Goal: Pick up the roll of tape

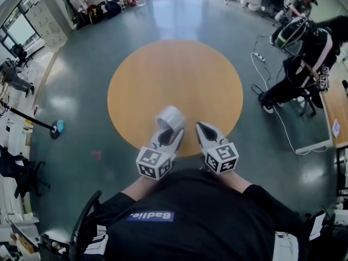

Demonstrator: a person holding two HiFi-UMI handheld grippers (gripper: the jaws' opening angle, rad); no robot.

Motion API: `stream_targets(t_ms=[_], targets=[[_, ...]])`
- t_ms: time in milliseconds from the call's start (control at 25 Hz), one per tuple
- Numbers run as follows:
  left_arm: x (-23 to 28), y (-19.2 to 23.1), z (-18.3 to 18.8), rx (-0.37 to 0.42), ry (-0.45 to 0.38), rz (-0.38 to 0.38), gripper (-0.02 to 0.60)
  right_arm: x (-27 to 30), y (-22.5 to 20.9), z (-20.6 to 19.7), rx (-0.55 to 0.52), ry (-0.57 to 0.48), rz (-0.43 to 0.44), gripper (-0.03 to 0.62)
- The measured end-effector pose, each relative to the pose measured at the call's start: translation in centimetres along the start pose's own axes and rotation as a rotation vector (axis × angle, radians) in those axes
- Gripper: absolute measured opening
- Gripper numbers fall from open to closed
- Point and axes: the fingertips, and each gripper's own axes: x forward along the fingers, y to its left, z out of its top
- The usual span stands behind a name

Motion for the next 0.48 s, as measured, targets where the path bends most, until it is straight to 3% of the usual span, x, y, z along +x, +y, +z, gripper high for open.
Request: stream_targets(t_ms=[480], targets=[[0.67,-0.39,-0.24,0.006,0.010,-0.020,0.109,-0.49,-0.71,-0.06,0.009,-0.004,-0.015,0.002]])
